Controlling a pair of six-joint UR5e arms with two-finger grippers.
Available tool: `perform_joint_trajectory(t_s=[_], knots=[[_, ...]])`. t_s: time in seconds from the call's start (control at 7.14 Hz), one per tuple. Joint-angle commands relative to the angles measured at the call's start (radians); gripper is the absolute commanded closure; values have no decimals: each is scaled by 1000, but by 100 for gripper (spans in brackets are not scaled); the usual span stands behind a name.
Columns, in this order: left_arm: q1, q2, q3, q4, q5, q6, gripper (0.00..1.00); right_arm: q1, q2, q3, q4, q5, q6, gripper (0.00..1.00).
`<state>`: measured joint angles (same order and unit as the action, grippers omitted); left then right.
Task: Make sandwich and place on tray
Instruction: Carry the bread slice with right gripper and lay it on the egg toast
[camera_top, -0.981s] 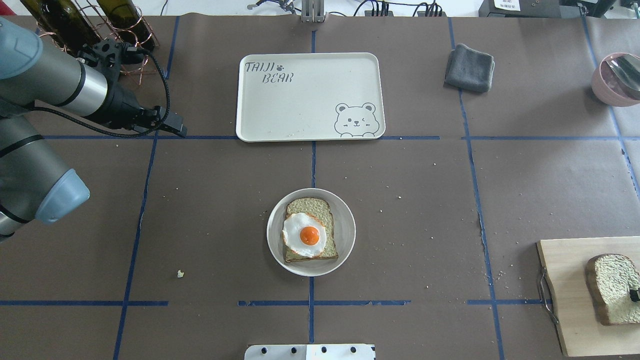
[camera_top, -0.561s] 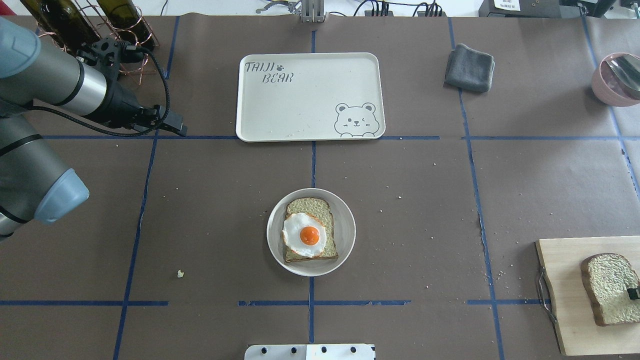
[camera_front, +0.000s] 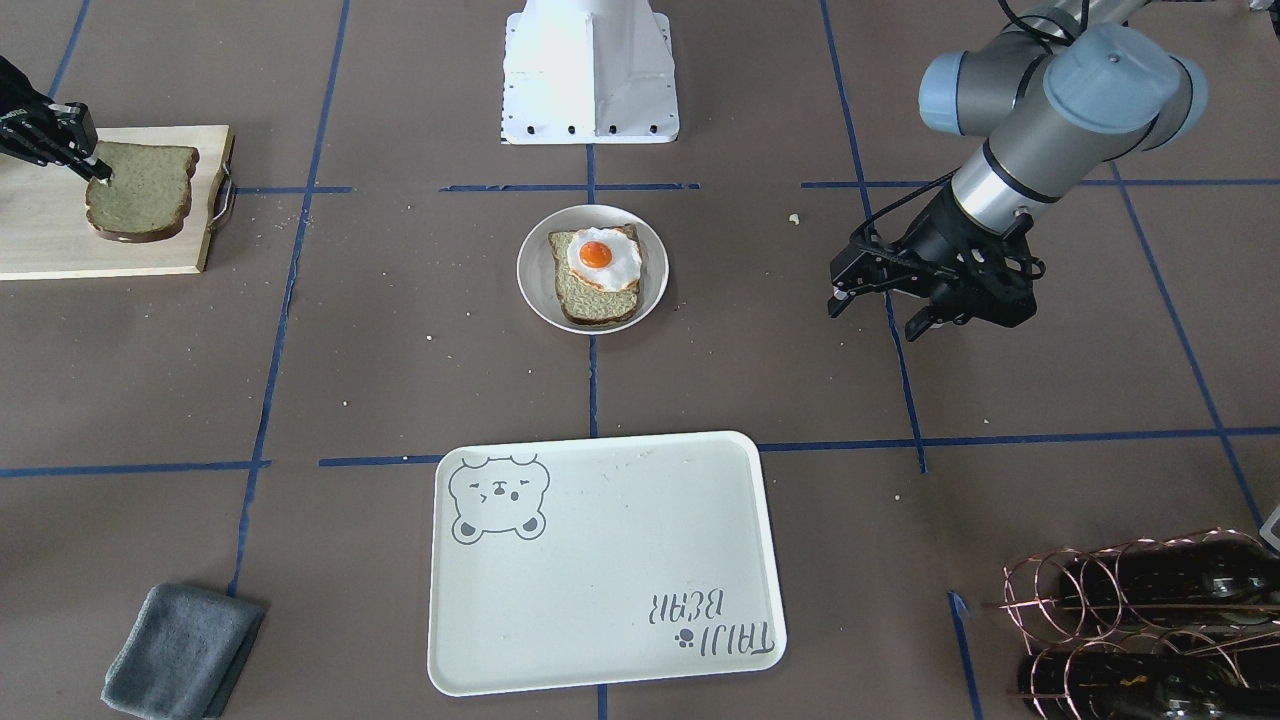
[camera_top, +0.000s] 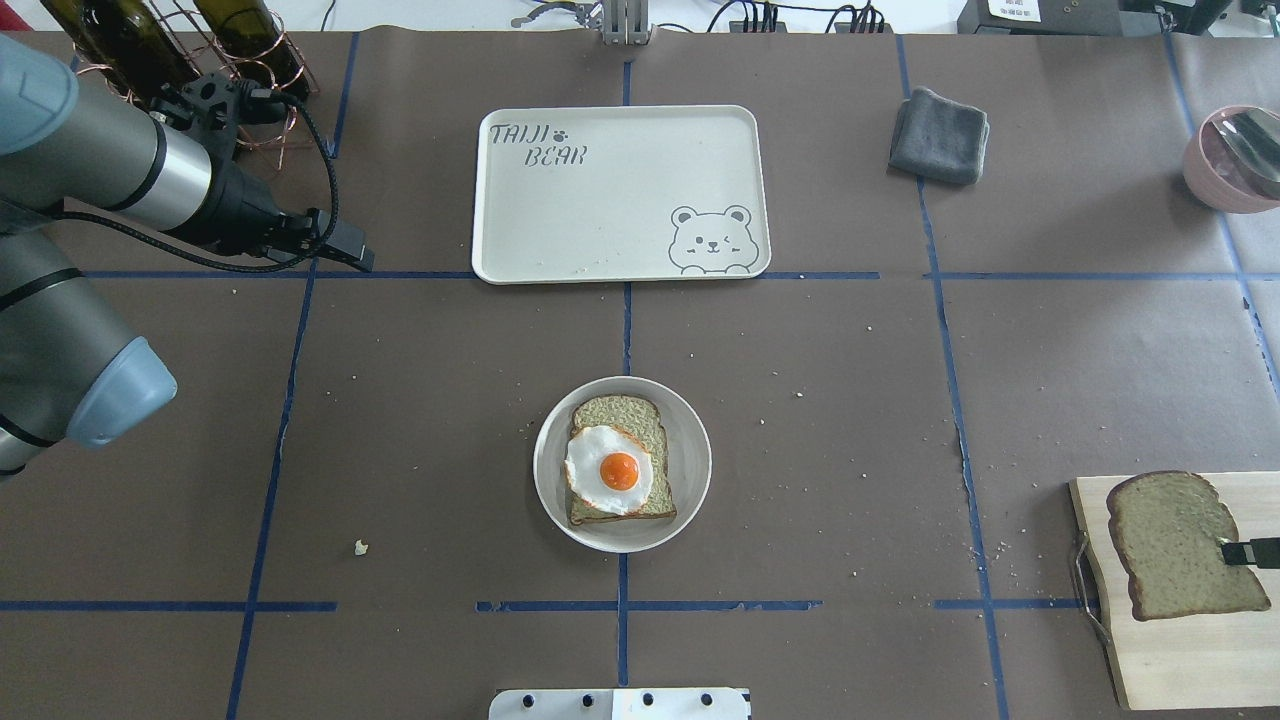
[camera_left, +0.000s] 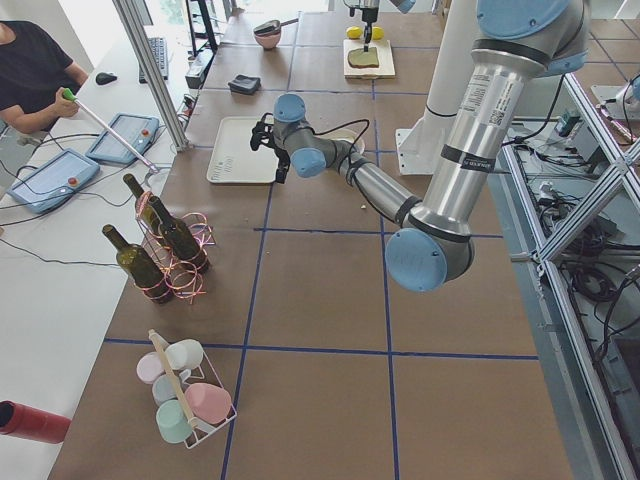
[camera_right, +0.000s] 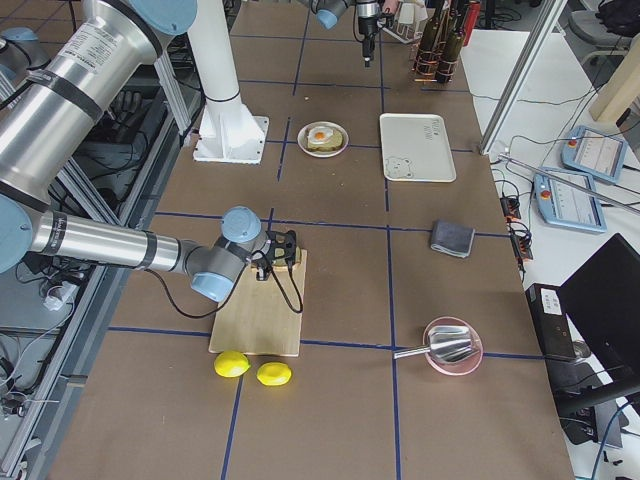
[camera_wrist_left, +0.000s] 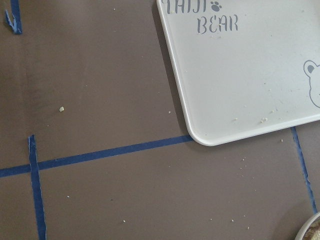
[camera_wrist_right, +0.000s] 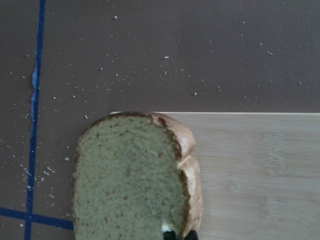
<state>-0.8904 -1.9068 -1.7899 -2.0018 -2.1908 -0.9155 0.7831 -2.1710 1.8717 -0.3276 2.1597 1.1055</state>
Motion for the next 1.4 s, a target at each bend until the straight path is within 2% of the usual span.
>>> perform_joint_trajectory(t_s=[0.0, 0.14, 0.28, 0.56, 0.7, 0.84, 0.98, 1.26], knots=[[2, 2, 4, 0, -1, 1, 0, 146, 106, 34, -13, 142, 10, 100], [2, 2, 7, 0, -1, 1, 0, 150, 181, 32, -16, 153, 86, 100], [2, 0, 10, 0, -1, 1, 0, 148, 304, 34, -71, 158, 179, 100], [2, 2, 15, 0, -3, 4, 0, 99, 565, 43, -288, 155, 272, 100], [4, 2, 17, 0, -3, 3, 0, 44, 715, 41, -447, 141, 292, 100], [2, 3, 17, 0, -3, 1, 0, -23, 835, 41, -584, 100, 296, 100], [2, 8, 17, -2, -3, 3, 0, -142, 908, 38, -647, -40, 310, 100], [2, 11, 23, -5, -3, 3, 0, -310, 971, 21, -714, -188, 342, 100]])
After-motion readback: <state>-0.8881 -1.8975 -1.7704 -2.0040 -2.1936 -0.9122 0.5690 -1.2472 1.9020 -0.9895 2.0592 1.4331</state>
